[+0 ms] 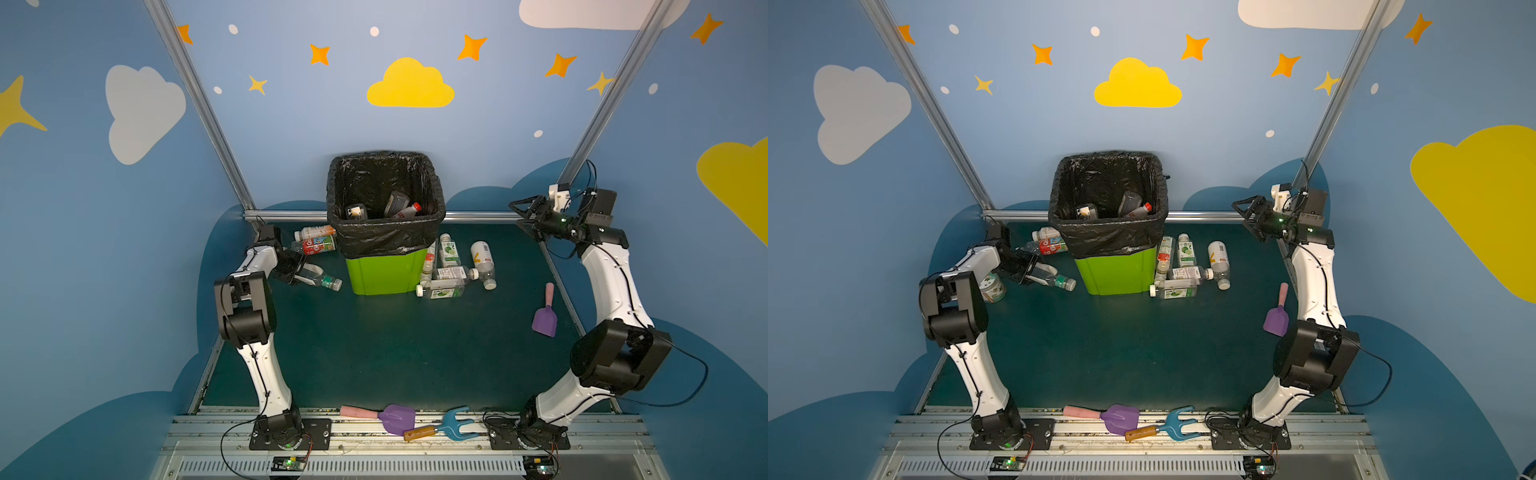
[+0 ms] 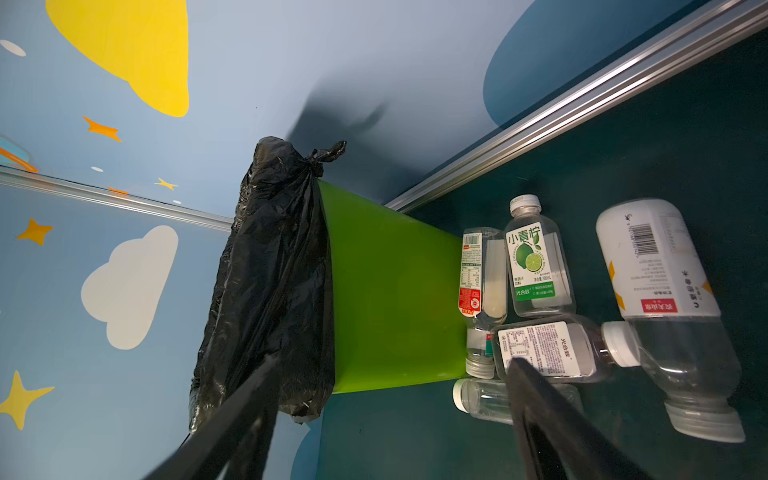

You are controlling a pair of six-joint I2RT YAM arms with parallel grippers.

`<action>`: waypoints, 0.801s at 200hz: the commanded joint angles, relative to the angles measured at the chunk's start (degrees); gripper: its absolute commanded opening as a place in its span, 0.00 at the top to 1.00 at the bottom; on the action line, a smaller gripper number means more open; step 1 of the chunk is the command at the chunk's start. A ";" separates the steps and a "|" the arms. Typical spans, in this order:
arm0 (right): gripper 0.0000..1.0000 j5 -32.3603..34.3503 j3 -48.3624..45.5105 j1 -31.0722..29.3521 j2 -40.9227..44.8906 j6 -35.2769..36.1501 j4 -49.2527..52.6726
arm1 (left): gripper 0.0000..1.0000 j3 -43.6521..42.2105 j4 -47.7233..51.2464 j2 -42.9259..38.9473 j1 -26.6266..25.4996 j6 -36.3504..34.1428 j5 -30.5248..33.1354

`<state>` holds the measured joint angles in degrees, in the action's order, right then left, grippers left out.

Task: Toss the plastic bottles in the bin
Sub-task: 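Close the left gripper on the large clear bottle and lift it, then swing the clear bottle over the bin and open the left gripper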

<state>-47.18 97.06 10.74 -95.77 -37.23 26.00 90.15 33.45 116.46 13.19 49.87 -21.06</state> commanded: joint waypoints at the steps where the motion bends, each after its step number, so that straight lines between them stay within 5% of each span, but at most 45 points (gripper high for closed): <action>1: 0.16 0.85 -0.68 0.38 2.73 0.68 0.35 | 0.35 -0.24 -0.58 -8.07 1.24 -1.88 1.51; 57: 0.16 1.56 -2.12 0.42 4.08 0.36 -0.38 | 0.35 1.39 1.21 -26.82 4.63 -4.54 7.48; 89: 0.16 2.04 -3.04 0.43 5.00 -0.08 -1.02 | 0.36 -0.16 -6.70 -41.24 4.79 -5.74 17.20; 112: 0.16 2.34 -3.54 0.34 5.67 -0.38 -1.61 | 0.41 -1.08 -15.25 -48.84 4.69 -5.21 18.46; 137: 0.16 2.45 -3.36 0.17 5.93 -0.89 -2.18 | 0.44 5.04 -18.58 -48.31 2.39 -4.36 13.69; 160: 0.16 2.64 -2.90 -0.41 5.94 -1.43 -2.87 | 0.44 18.01 -14.78 -40.08 -6.69 -8.28 10.81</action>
<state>-45.06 93.93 10.74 -91.88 -37.78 25.10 99.22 19.00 67.81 13.58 45.39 -6.59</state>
